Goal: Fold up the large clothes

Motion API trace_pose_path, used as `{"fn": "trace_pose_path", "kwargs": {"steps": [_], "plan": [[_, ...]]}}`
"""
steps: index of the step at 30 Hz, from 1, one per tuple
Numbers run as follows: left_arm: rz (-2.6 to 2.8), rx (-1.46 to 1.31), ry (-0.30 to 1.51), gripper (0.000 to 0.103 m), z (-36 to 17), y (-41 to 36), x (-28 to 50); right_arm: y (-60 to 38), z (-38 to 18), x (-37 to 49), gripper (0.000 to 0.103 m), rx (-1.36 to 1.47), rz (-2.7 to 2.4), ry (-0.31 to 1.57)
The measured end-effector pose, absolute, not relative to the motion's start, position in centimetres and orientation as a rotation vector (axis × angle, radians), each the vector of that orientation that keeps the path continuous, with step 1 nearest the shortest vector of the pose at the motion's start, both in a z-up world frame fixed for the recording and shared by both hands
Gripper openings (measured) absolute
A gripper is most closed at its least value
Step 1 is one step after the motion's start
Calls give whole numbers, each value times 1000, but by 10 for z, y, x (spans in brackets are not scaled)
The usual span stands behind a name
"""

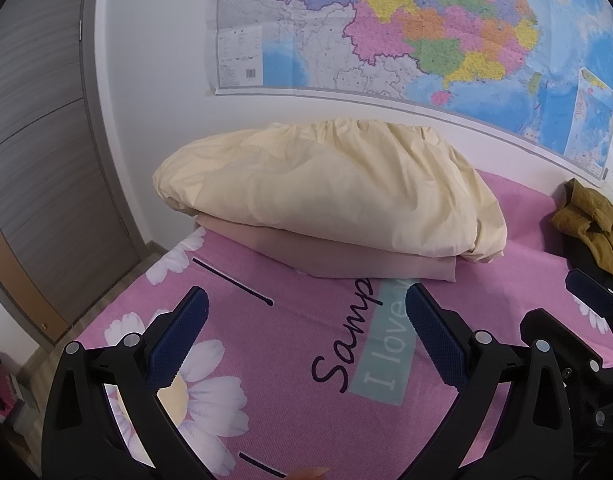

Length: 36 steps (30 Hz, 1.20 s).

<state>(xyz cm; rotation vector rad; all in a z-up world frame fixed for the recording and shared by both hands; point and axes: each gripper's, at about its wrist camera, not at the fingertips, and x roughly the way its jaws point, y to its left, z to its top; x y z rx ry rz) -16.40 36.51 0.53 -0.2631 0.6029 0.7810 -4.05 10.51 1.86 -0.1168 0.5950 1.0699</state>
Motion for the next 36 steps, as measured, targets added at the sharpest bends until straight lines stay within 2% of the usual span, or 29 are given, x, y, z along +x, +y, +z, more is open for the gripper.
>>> {"fn": "trace_pose_path", "kwargs": {"steps": [36], "plan": [[756,-242,589,97,5,357,-167,102,20,-42,97,-115,1076,591]]}}
